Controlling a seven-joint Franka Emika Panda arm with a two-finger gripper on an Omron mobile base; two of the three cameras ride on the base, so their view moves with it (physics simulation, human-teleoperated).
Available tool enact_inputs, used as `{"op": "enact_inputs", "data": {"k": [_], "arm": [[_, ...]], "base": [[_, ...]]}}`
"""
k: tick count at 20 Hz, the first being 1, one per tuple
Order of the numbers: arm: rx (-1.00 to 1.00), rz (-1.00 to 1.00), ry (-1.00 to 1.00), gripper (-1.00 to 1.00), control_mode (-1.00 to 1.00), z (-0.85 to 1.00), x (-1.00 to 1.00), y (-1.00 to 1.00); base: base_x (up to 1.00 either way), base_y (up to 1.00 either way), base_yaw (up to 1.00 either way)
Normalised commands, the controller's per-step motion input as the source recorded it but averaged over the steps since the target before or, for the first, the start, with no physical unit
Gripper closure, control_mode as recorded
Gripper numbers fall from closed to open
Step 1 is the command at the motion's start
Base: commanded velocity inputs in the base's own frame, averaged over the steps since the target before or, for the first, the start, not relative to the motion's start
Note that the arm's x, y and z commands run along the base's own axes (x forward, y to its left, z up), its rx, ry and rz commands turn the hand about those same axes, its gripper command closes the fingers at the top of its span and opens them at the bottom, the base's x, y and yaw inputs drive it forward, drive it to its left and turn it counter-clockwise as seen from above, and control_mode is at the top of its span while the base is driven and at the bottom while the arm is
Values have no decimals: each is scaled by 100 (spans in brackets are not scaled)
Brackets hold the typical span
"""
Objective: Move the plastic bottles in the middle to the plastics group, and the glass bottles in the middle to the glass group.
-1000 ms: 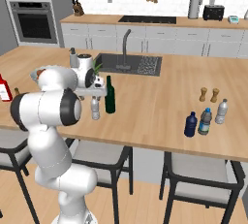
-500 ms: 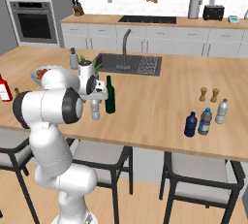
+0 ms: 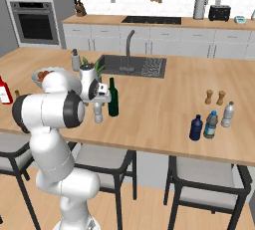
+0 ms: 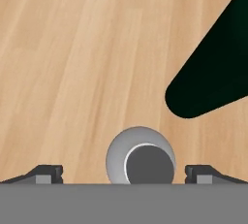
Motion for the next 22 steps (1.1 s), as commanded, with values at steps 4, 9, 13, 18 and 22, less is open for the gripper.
{"op": "enact_inputs", "data": {"k": [4,9,13,18,22], "arm": [[0,-1,0,-100,-100,0,13,0],[0,-4,0,-100,-100,0,0,-1],[0,-7,0,-100,-100,0,0,-1],[0,-12,0,-100,-100,0,0,0],[0,-10,0,-100,-100,-7,0,0]], "base": [[0,0,0],[0,0,0],[0,0,0],[0,0,0],[0,0,0]]}}
